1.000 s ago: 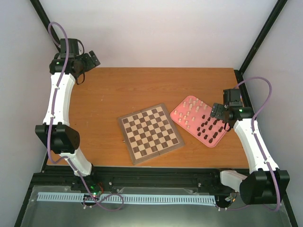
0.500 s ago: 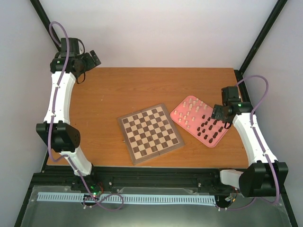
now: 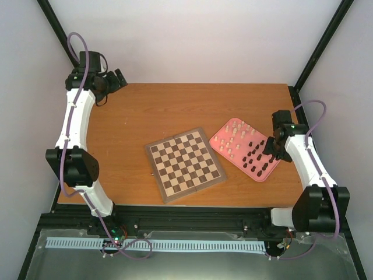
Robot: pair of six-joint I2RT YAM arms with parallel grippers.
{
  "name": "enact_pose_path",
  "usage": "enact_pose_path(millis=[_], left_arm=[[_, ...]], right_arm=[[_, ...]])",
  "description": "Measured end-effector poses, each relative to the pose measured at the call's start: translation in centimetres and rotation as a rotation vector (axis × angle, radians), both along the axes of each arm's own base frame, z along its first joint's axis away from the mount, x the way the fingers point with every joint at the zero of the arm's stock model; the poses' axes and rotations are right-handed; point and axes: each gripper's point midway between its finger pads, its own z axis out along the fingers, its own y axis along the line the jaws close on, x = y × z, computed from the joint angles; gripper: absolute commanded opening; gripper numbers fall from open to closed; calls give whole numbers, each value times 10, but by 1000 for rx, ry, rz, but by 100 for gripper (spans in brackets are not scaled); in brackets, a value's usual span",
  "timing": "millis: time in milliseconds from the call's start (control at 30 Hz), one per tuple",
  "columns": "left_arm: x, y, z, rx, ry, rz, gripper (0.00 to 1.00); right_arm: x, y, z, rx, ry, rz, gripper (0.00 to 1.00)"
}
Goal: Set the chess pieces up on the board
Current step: Pick up the chess piece from the storage box.
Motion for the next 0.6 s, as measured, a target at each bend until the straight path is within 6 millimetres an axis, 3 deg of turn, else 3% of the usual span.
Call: enact_pose_path(millis=[400,600], left_arm=[[9,-4,-29,-18,65,-16,100],[10,-6,-33,-17,75,-20,100]], right_arm=[[3,-6,-44,113,94,-33,56],[7,-13,-59,160,99,-59,55]])
